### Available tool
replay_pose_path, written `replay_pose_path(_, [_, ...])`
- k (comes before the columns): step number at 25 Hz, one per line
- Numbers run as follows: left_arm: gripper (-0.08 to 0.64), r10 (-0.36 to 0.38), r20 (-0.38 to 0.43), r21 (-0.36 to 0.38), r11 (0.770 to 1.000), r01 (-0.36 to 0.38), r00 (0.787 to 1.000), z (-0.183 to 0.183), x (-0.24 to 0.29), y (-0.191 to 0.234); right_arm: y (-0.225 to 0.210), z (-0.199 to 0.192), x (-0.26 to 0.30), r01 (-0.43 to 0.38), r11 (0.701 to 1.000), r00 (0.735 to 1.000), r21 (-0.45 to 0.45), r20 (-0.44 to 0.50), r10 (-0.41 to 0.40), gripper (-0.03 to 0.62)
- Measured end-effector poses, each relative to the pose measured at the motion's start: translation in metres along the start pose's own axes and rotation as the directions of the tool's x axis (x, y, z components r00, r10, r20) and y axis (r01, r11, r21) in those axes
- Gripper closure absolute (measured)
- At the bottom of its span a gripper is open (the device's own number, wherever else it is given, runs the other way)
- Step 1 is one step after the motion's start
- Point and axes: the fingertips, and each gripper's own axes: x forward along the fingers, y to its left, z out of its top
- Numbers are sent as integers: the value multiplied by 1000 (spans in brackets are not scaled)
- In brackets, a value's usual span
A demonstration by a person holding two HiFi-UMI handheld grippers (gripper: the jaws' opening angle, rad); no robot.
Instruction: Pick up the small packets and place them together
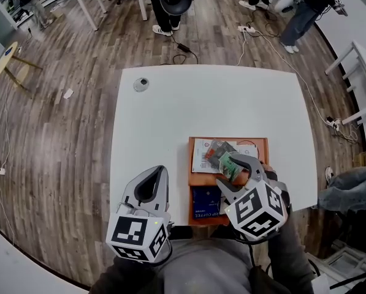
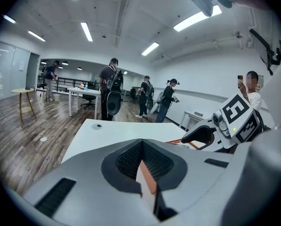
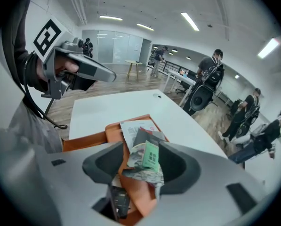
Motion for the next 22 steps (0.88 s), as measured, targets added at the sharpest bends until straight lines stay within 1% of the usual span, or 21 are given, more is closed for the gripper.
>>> replay_pose_path(5, [563, -12, 19, 17, 1000, 11, 1000, 3, -11, -9, 0, 2, -20, 50, 999, 998, 11, 31, -51, 365])
replay_pose_path(10, [563, -39, 27, 30, 999, 38, 999, 0, -20, -25, 8, -8, -36, 78, 997, 996, 22, 30, -78, 365])
replay_pose_path(13, [563, -53, 18, 32, 998, 52, 998, -7, -26, -35, 16, -18, -44, 86, 996, 996, 35, 23, -86, 365])
replay_pose_path(18, [563, -85, -22, 40, 996, 86, 996, -26, -28, -53, 38, -48, -45, 52, 995, 999, 80, -11, -51, 365])
replay_pose_path(22, [563, -105, -68, 44, 993, 108, 992, -44, -24, -62, 58, -70, -35, -6, 992, 999, 124, -33, 11, 365])
